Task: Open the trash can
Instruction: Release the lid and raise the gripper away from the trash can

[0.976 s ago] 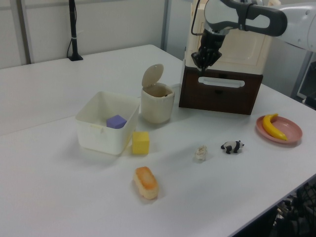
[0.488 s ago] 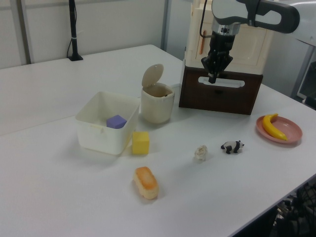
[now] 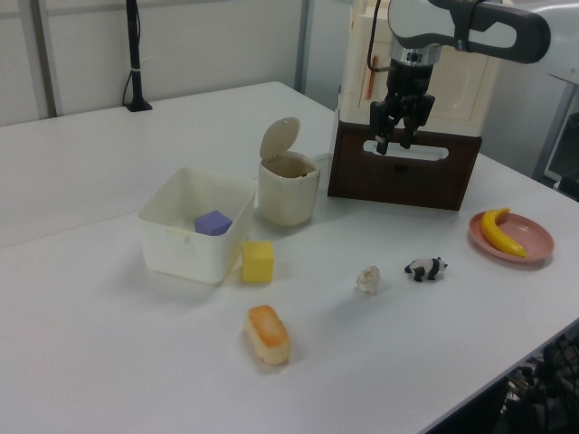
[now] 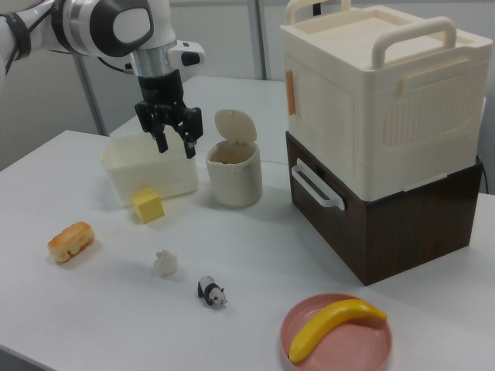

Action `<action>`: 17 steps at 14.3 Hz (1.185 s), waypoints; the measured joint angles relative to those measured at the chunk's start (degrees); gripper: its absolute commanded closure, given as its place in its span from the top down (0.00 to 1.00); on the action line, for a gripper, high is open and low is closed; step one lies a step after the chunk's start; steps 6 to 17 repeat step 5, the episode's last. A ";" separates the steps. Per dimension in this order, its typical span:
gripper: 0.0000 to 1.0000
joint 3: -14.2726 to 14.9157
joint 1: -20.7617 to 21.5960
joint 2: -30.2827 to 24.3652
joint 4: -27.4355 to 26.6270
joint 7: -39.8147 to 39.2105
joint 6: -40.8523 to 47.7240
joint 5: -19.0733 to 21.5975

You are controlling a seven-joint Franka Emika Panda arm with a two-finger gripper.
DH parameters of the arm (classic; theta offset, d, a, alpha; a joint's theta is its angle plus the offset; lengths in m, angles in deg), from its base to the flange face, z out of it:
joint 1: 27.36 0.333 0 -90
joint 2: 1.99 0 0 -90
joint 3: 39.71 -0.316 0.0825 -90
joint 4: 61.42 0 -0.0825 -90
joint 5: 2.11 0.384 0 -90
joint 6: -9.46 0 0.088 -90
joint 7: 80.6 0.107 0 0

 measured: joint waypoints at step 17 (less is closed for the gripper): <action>1.00 -0.05 0.00 0.00 -0.01 1.10 0.00 -0.08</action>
